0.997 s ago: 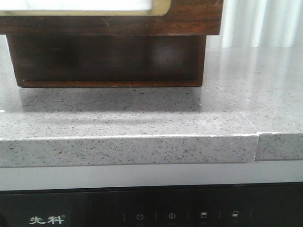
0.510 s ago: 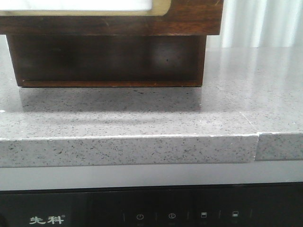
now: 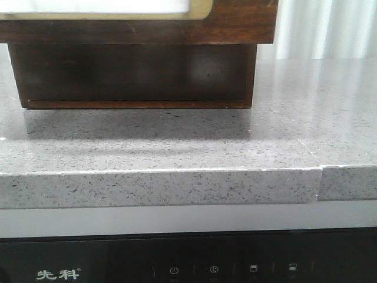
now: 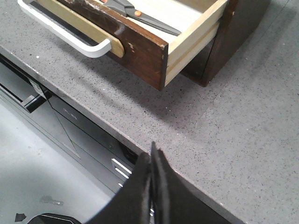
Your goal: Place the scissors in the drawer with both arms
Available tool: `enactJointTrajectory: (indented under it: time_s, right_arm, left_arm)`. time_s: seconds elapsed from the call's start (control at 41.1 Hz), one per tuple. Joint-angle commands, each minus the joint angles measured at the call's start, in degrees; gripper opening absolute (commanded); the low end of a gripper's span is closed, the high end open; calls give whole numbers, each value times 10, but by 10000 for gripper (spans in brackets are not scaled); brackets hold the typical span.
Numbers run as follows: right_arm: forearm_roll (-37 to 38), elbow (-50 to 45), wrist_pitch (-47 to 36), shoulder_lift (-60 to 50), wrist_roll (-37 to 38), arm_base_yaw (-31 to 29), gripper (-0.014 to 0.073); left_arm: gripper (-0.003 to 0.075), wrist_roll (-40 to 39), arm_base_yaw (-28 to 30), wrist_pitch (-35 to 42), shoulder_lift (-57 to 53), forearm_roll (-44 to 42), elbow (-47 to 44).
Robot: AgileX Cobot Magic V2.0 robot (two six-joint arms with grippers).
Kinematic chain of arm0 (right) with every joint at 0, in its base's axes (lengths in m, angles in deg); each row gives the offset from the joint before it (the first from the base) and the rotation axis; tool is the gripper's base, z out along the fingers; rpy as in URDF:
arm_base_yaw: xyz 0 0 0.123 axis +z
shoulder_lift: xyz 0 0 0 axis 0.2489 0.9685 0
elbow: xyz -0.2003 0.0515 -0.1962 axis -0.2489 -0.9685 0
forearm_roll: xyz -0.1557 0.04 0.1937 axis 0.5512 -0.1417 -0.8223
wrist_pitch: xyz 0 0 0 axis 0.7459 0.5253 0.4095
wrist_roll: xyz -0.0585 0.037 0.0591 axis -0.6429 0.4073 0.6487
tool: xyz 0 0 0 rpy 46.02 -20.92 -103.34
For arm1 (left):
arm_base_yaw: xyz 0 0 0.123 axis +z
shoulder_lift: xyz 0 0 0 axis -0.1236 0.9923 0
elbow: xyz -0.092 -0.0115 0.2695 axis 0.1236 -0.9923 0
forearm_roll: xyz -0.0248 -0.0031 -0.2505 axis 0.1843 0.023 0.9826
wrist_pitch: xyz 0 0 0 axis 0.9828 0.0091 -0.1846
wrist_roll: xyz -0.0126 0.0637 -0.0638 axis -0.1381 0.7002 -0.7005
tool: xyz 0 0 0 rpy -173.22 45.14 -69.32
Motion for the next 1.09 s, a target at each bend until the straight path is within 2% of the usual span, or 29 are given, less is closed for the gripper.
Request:
enactJointTrajectory:
  time_s: [0.0,0.073,0.194,0.437,0.583,0.851,1.069]
  right_arm:
    - [2,12,-37,-1,0,-4,-67]
    - [2,12,-37,-1,0,-4,-67]
    - [2,12,-37,-1,0,-4,-67]
    - [2,12,-37,-1,0,-4,-67]
    - [2,12,-37,-1,0,-4,-67]
    - [2,12,-36,-1,0,-4,-67]
    - [2,12,-35,-1,0,-4,-67]
  left_arm:
    - [-20,-5,67,102,-35,0,-45]
    - [-20,-5,105,128,-67,-3,-93]
    - [-20,-5,134,163,-135,-9,-183]
    - [-20,-5,133,241,-267,-8,-359]
    - [-20,-5,133,306,-309,25,-445]
    - [-20,-5,132,393,-334,47,-528]
    - [-20,-5,100,395,-334,45,-528]
